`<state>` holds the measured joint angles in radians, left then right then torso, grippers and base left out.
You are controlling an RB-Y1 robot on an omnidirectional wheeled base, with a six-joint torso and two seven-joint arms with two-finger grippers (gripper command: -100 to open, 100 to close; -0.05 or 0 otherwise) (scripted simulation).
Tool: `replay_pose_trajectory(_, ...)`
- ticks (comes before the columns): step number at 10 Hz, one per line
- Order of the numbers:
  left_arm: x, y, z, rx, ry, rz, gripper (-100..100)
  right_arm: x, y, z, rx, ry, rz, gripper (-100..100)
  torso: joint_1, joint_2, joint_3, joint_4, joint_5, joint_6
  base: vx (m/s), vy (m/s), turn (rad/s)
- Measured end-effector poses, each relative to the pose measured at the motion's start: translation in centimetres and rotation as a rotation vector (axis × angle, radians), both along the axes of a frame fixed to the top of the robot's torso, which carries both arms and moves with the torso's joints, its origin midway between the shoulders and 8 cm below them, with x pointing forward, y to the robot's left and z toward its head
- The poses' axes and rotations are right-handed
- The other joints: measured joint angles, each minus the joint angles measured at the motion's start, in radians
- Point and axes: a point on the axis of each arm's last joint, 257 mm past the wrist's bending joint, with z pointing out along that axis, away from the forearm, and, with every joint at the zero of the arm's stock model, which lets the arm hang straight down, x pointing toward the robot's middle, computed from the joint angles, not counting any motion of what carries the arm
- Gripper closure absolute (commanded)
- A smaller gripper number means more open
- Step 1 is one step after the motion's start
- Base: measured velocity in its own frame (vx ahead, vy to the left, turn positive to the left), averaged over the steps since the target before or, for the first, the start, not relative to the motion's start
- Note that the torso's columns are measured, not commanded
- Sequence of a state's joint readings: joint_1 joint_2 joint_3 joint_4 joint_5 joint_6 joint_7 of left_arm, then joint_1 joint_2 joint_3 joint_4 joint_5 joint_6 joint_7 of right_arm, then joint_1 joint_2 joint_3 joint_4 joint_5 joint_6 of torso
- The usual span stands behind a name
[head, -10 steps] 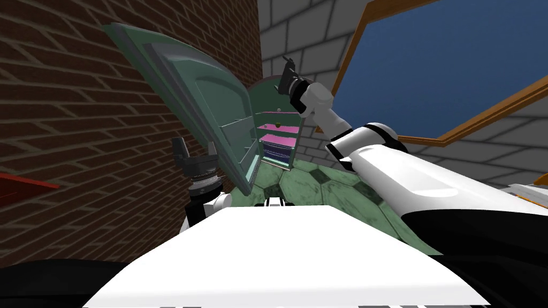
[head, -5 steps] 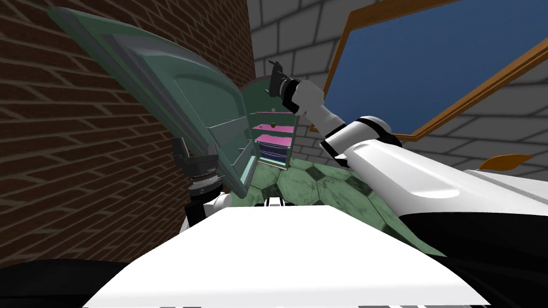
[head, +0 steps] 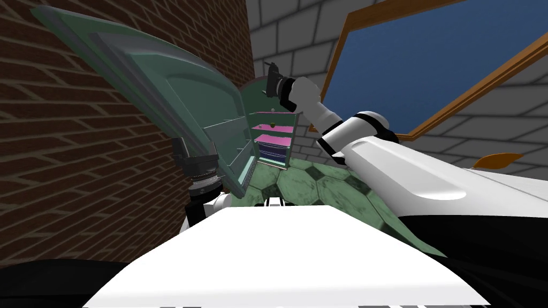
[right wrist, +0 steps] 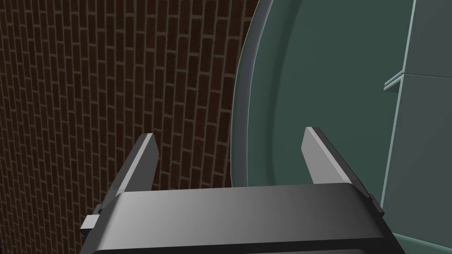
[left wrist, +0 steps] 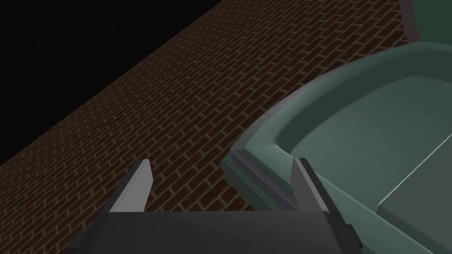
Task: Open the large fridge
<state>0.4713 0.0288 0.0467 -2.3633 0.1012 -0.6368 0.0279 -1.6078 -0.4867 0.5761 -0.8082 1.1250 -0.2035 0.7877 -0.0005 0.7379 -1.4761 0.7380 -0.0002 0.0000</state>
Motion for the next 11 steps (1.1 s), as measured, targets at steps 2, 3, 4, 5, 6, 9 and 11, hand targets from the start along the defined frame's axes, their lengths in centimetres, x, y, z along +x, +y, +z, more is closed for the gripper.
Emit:
replay_pose_trajectory(2, 0.0, 0.0, 0.0, 0.0, 0.0, 0.0, 0, -0.4, -0.6, 1.5, -0.002, -0.002, 0.006, -100, 0.003, -0.001, 0.0, 0.0, 0.001, 0.0, 0.024, 0.057, -0.039)
replay_pose_trajectory(3, 0.0, 0.0, 0.0, 0.0, 0.0, 0.0, 0, -0.6, -0.7, 2.2, -0.004, -0.002, 0.009, -100, 0.002, 0.0, 0.0, 0.0, 0.001, 0.0, 0.02, 0.057, -0.033)
replay_pose_trajectory(4, 0.0, 0.0, 0.0, 0.0, 0.0, 0.0, 0, -0.8, -1.1, 3.5, 0.002, -0.002, 0.013, -100, 0.001, 0.0, 0.0, 0.0, 0.0, 0.0, 0.031, 0.064, -0.053)
replay_pose_trajectory(5, 0.0, 0.0, 0.0, 0.0, 0.0, 0.0, 0, -1.2, -1.5, 4.4, -0.002, -0.003, 0.017, -100, 0.0, 0.0, 0.0, 0.0, 0.0, 0.0, 0.015, 0.029, -0.015)
replay_pose_trajectory(6, 0.0, 0.0, 0.0, 0.0, 0.0, 0.0, 0, -1.2, -1.6, 4.5, -0.002, -0.001, 0.02, 0, -0.001, 0.0, 0.0, 0.0, 0.0, 0.0, 0.002, 0.006, 0.004)
replay_pose_trajectory(9, 0.0, 0.0, 0.0, 0.0, 0.0, 0.0, 0, -1.2, -1.5, 4.5, -0.002, -0.001, 0.02, 0, 0.0, 0.0, 0.0, 0.0, 0.0, 0.0, 0.0, 0.0, 0.0)
replay_pose_trajectory(11, 0.0, 0.0, 0.0, 0.0, 0.0, 0.0, 0, -1.2, -1.5, 4.5, -0.002, -0.001, 0.02, 0, 0.001, 0.0, 0.0, 0.0, 0.0, 0.0, 0.0, 0.0, 0.0)
